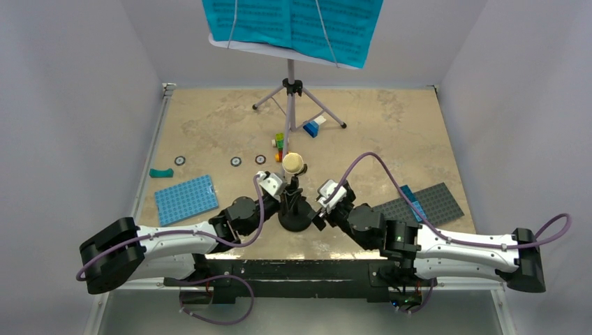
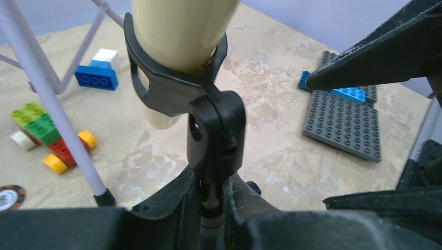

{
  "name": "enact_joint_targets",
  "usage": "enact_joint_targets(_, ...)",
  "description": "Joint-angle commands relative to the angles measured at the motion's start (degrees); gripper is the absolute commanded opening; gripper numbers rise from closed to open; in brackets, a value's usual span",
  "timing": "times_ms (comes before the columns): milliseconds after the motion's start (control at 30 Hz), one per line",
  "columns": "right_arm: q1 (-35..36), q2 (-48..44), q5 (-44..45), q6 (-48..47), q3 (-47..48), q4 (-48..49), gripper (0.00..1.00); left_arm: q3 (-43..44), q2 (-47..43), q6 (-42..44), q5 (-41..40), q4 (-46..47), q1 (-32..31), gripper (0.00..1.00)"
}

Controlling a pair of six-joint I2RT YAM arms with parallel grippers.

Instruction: Pack up the instrument practice props

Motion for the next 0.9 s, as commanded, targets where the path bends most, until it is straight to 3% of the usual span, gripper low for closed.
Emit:
enact_joint_targets(0, -0.05, -3.74, 0.05, 7.91, -1.16, -5.37, 0.81, -1.36, -1.36, -5.91, 3.15, -10.25, -0.97, 0.3)
enact_joint_targets(400, -0.05, -5.44, 1.65, 11.87, -1.73, -7.84, 0.83, -5.24, -11.82, -7.88, 2.89, -9.82, -0.97, 0.6)
enact_joint_targets(633, -0.33, -5.99, 2.05, 13.99, -1.68, -7.34, 0.87, -7.74, -20.05, -4.79, 2.34, -6.36, -0.97, 0.68)
enact_joint_targets(867, -1.28, -6.48, 0.69, 18.38, -1.1, -8.8, 0.88, -3.07, -19.14, -0.01, -0.94, -2.54, -0.97, 0.69)
